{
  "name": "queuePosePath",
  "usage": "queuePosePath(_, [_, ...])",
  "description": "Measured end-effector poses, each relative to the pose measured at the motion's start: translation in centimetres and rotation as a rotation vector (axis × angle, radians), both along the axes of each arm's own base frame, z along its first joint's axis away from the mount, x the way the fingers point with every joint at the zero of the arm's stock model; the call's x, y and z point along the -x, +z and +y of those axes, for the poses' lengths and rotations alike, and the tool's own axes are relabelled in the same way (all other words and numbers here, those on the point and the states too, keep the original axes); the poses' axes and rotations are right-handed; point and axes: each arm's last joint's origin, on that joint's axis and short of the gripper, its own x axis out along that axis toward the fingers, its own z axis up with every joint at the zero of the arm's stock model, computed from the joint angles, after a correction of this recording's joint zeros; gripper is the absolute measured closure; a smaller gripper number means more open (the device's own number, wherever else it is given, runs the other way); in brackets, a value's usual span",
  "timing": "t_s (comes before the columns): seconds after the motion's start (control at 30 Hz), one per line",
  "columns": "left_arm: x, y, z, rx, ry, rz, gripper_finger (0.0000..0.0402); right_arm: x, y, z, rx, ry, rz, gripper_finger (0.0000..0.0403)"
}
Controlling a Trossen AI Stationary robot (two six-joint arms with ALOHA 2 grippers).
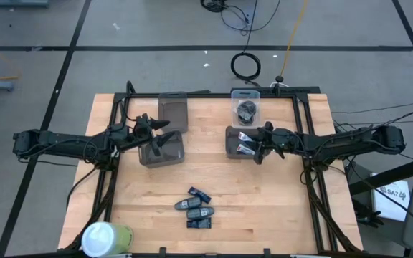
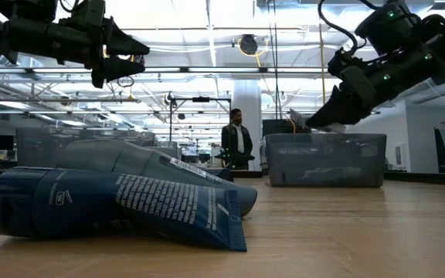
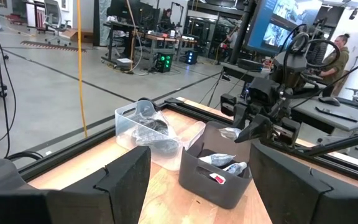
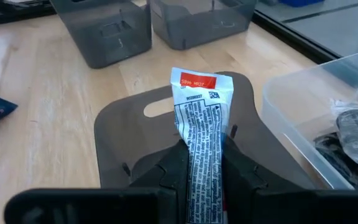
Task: Pick & Place Travel size toiletries
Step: Put the white toothpaste into the bottom right black bin
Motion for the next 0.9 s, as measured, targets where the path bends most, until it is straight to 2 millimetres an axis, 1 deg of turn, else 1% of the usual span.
queuePosePath(0.13, [0.0, 0.0, 0.0, 0.0, 0.0, 0.0, 0.0131, -0.3, -0.2, -0.4, -0.009, -0.017, 0.02, 0.0343])
queuePosePath(0.37, [0.0, 0.0, 0.0, 0.0, 0.0, 0.0, 0.0131, -1.6, -1.6, -0.8, -0.036, -0.01, 0.104, 0.0343])
queuePosePath(0.53, [0.0, 0.0, 0.0, 0.0, 0.0, 0.0, 0.0131, -2.3, -2.3, -0.9, -0.031, -0.007, 0.108, 0.0343])
queuePosePath(0.77, [0.0, 0.0, 0.0, 0.0, 0.0, 0.0, 0.0131, -2.6, -3.0, -1.0, -0.035, -0.007, 0.132, 0.0343])
queuePosePath(0.9, [0.0, 0.0, 0.0, 0.0, 0.0, 0.0, 0.0131, -2.6, -3.0, -1.0, -0.018, 0.002, 0.138, 0.0343])
